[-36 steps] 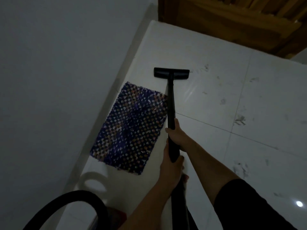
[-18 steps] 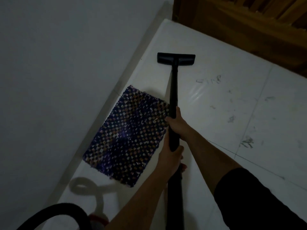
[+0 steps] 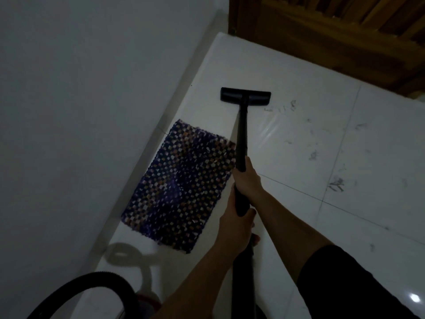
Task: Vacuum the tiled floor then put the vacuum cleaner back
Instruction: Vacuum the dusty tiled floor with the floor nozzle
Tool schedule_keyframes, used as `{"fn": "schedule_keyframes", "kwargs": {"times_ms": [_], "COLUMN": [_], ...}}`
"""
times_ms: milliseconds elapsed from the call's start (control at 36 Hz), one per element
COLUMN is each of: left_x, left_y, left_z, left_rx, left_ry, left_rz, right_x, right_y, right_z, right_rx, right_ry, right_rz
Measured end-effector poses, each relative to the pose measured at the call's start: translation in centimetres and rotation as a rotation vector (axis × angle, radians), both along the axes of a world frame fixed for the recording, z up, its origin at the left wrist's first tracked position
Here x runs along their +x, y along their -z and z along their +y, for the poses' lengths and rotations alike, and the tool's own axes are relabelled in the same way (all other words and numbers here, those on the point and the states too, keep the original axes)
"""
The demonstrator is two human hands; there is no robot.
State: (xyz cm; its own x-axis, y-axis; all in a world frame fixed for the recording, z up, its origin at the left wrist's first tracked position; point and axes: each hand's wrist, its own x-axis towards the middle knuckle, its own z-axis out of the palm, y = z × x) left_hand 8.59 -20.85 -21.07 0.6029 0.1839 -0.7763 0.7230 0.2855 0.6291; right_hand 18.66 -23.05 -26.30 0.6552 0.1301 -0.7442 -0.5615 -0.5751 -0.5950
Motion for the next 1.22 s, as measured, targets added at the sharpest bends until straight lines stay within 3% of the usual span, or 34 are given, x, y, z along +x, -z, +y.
{"fn": "schedule_keyframes", "kwargs": {"times_ms": [333,639,1056,1222], "left_x": [-10.6,-16.2,-9.2,-3.4], "left_y": [-3.1,-4.0,-0.9,1.0], "left_z": [-0.9,-1.8,-4.3,-5.2], "left_rx": [0.071,-0.034,0.056,-0.026], "left_ry": [0.194,0.268,0.324,0.268], "left_rz": [-0.034,0.006,0.024,0.044], "right_x": [-10.8,-17.4,-9.8,-3.7], "right_y": [-3.8,-3.5,-1.3,0.3], "right_z": [-2.1,-4.5,-6.7,-7.5], "right_rx": [-0.012,-0.034,-0.018,-0.017], "right_ry": [0.102,0.216,0.182,0.168], "right_rz": [-0.011,0.054,0.096,0.088]}}
